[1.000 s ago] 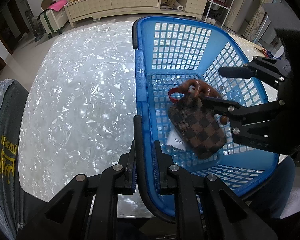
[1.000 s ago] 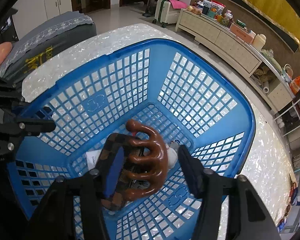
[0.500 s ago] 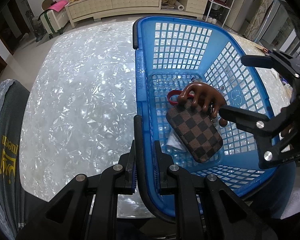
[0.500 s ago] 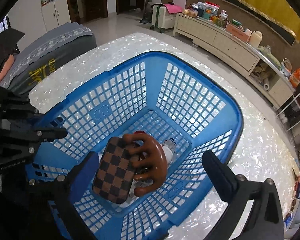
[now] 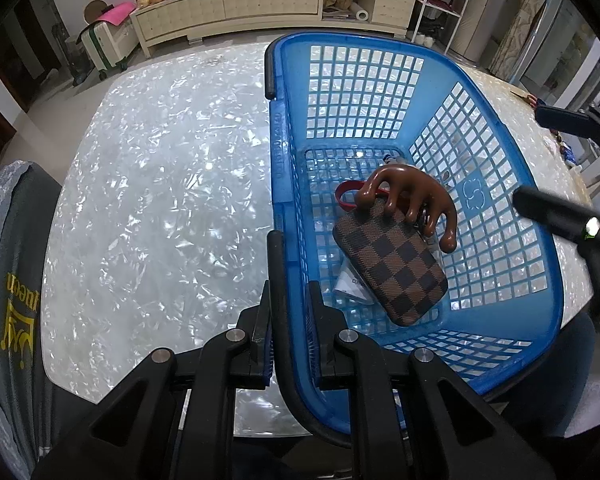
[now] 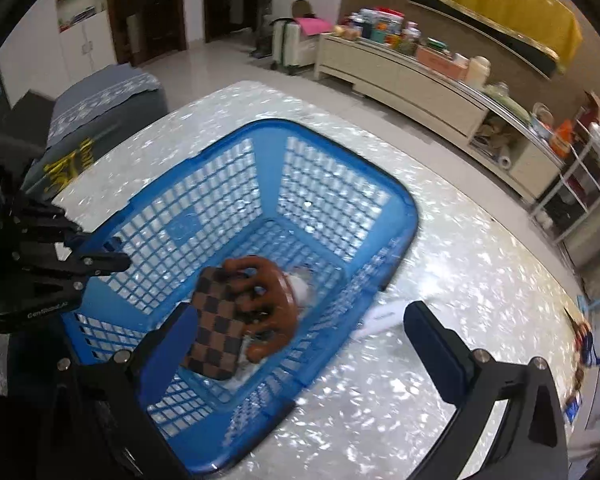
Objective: Organize rigid objects
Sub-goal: 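Move the right tool to the white earbud case on the table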
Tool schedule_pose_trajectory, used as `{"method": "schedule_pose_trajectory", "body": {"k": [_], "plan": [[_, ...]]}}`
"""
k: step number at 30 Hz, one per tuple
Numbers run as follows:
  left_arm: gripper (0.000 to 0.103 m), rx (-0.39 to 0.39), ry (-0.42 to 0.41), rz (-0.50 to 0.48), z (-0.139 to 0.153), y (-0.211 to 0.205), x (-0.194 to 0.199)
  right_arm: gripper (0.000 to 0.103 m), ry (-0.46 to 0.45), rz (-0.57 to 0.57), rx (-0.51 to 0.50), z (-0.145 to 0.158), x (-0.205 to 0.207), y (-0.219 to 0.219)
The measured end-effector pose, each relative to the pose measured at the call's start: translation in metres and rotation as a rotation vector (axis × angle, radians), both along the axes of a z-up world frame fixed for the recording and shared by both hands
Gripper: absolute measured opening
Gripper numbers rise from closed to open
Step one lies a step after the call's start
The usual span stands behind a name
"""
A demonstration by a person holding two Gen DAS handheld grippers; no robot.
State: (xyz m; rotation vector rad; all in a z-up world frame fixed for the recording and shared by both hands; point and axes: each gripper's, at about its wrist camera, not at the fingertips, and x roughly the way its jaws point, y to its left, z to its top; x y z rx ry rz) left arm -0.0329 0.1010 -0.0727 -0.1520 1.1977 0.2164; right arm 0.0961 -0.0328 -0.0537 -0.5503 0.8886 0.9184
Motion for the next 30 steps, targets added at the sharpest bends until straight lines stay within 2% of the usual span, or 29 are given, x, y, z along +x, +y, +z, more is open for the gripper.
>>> {"method": "schedule_pose_trajectory", "body": {"k": [7, 12, 21, 24, 30], "plan": [[0.015, 0.003, 0.0, -0.001, -0.001, 0.0, 0.001, 0.103, 0.013, -0.109, 0.029, 0.012, 0.033, -0.033], [0.015, 0.003, -0.002, -0.003, -0.001, 0.0, 0.0, 0.103, 0.02, -0.192, 0.022, 0.008, 0.06, -0.054], [0.015, -0.003, -0.003, -0.006, 0.001, 0.0, -0.001, 0.103, 0.071, -0.296, -0.007, -0.023, 0.094, -0.081], [0.015, -0.008, -0.006, -0.007, 0.001, 0.001, -0.002, 0.103, 0.12, -0.329, -0.001, -0.037, 0.107, -0.085], [0.015, -0.013, -0.006, -0.012, 0.001, 0.001, -0.002, 0.103, 0.158, -0.383, -0.034, -0.061, 0.125, -0.085]]}}
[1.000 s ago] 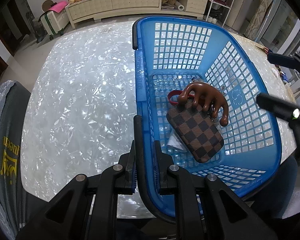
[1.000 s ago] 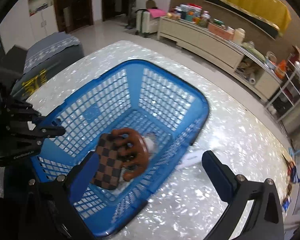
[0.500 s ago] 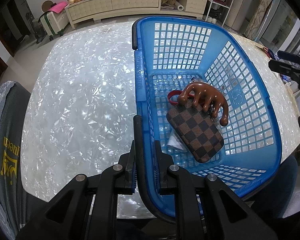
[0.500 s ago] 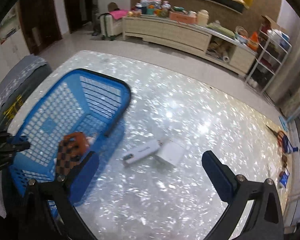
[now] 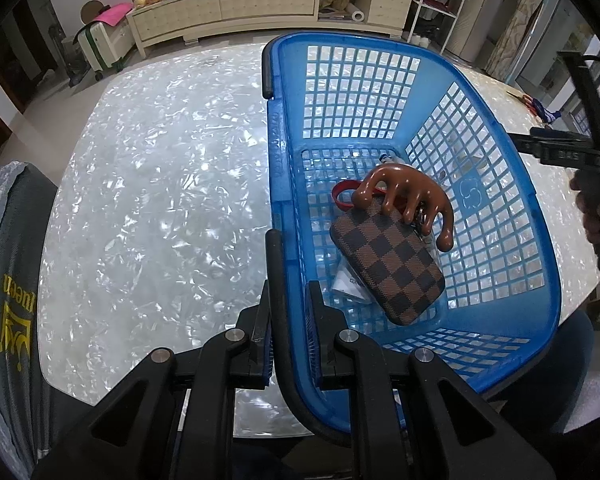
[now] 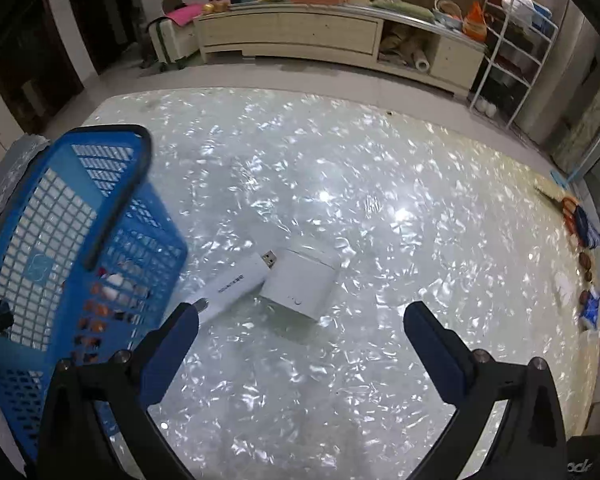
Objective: Organize rigid objects
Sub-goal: 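Move the right tool to the white earbud case on the table, then close the right tool on the white earbud case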
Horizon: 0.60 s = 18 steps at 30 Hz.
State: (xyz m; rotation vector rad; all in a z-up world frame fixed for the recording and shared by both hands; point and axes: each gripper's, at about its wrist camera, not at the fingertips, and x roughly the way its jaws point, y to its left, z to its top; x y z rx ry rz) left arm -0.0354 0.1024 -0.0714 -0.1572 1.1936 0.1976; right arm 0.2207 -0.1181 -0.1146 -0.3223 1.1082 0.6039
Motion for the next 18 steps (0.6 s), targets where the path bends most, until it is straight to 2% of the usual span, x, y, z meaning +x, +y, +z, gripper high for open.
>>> {"method": "schedule_pose_trajectory", "body": {"k": [18], "plan": [[0.015, -0.015, 0.006, -0.005, -0.001, 0.002, 0.001, 0.103, 0.093, -0.064, -0.038, -0.054, 0.041, 0.015]]}}
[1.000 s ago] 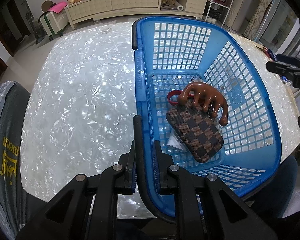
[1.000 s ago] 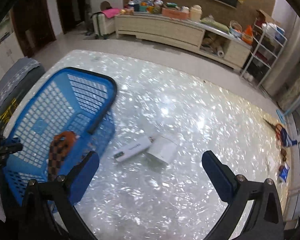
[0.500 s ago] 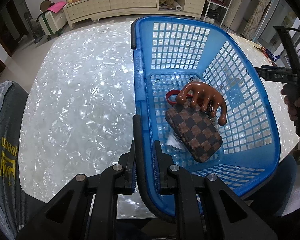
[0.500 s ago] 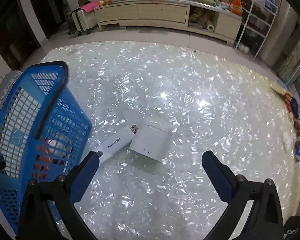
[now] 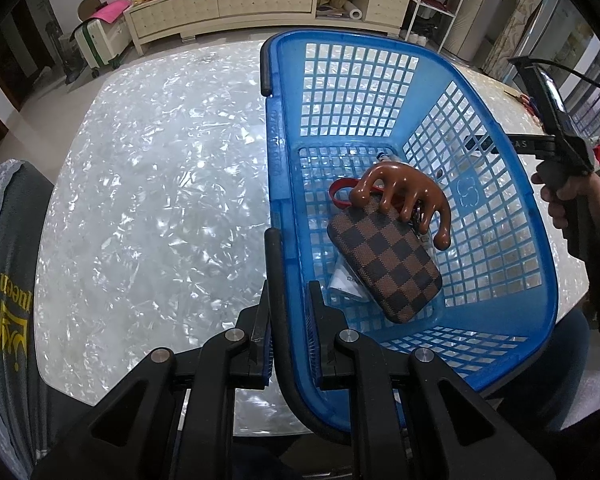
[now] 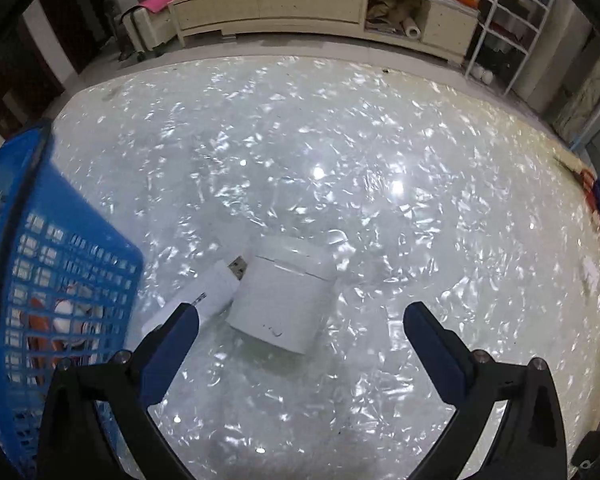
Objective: Organize rigid objects
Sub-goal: 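Close the right tool on the white earbud case, then lift the earbud case with the right tool and carry it over the basket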
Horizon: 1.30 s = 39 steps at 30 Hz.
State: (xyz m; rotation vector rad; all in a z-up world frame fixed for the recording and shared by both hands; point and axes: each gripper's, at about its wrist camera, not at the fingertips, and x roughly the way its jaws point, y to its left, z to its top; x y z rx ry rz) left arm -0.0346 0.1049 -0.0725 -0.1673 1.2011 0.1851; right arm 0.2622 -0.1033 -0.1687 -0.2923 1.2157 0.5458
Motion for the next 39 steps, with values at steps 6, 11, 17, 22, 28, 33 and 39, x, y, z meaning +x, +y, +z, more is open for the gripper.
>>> {"method": "schedule_pose_trajectory", "body": {"k": [6, 11, 17, 22, 28, 33, 39], "plan": [[0.015, 0.002, -0.001, 0.0, 0.0, 0.0, 0.0, 0.096, 0.034, -0.011, -0.009, -0.015, 0.012, 0.006], [0.015, -0.002, -0.001, 0.0, -0.001, 0.0, 0.0, 0.081, 0.044, -0.006, -0.023, -0.024, 0.016, 0.016], [0.016, -0.003, 0.002, -0.001, -0.001, 0.0, -0.001, 0.072, 0.041, -0.002, -0.033, -0.035, 0.017, 0.035], [0.016, -0.002, 0.004, 0.0, -0.002, -0.001, -0.001, 0.065, 0.064, -0.011, -0.001, -0.039, 0.026, 0.032], [0.016, -0.003, 0.005, 0.0, -0.003, -0.001, 0.0, 0.058, 0.08, -0.022, 0.018, -0.041, 0.03, 0.024], [0.016, -0.003, 0.005, 0.0, -0.003, -0.002, 0.0, 0.057, 0.069, -0.022, 0.01, -0.041, 0.025, 0.024], [0.016, 0.003, 0.008, -0.003, -0.003, -0.002, 0.0, 0.056, 0.061, -0.029, 0.0, -0.035, 0.011, 0.016]]}}
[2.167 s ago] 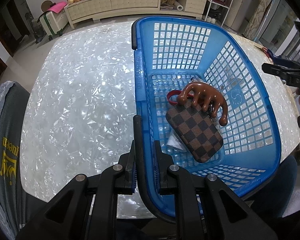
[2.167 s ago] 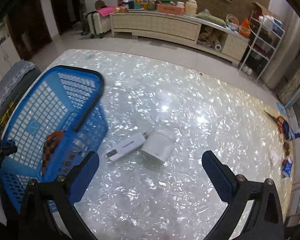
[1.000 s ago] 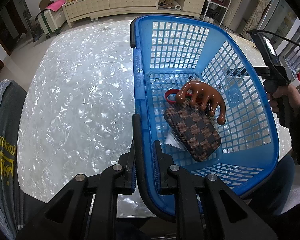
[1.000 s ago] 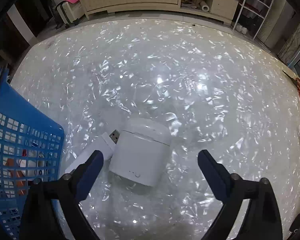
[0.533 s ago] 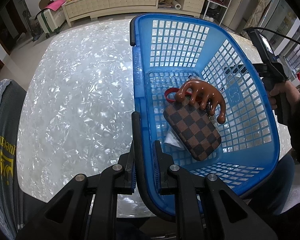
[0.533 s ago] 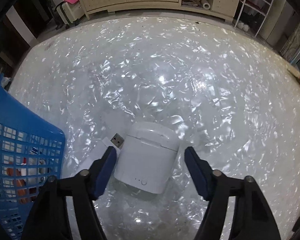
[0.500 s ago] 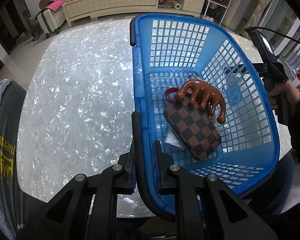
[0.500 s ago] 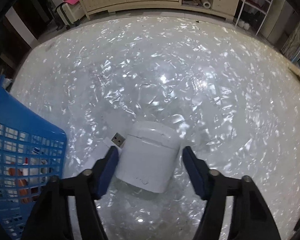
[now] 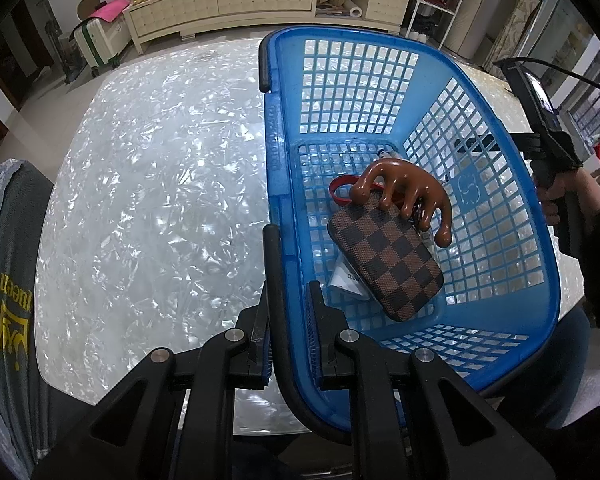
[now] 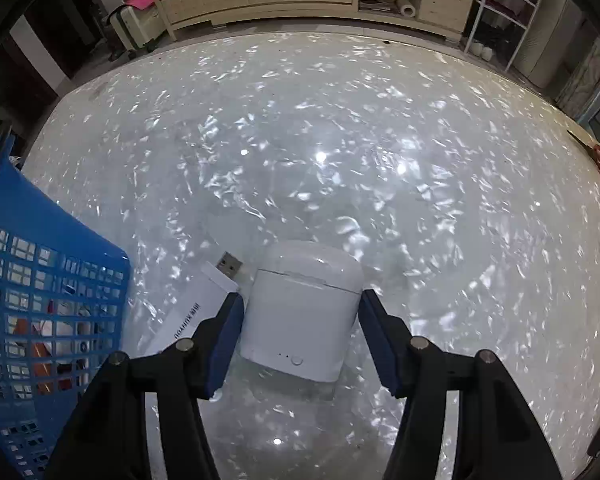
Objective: Organize rigid objects
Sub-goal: 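Lift the earbud case with the right tool and carry it over the basket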
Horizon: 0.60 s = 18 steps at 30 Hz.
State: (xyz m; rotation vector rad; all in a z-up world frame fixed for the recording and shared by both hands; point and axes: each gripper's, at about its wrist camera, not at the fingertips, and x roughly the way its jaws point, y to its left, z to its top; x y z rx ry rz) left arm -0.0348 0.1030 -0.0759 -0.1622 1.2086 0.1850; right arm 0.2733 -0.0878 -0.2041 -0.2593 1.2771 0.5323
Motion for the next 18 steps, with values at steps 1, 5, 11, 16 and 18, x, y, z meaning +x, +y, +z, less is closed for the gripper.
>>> {"method": "schedule_pose_trajectory", "body": {"k": [1, 5, 11, 16, 18], "plan": [[0.016, 0.001, 0.0, 0.0, 0.0, 0.0, 0.0, 0.056, 0.005, -0.004, 0.006, 0.0, -0.002, -0.003], [0.016, -0.002, -0.001, -0.004, 0.0, 0.0, 0.0, 0.056, 0.016, -0.014, 0.014, 0.001, -0.01, -0.014], [0.016, 0.001, -0.001, -0.006, 0.0, 0.0, 0.0, 0.056, 0.018, -0.022, 0.026, 0.009, -0.02, -0.029], [0.016, 0.001, -0.001, -0.006, 0.0, 0.001, 0.0, 0.056, 0.005, -0.02, 0.042, 0.028, -0.034, -0.049], [0.016, 0.001, 0.0, -0.007, 0.001, 0.0, 0.0, 0.056, -0.005, -0.017, 0.05, 0.038, -0.04, -0.057]]}}
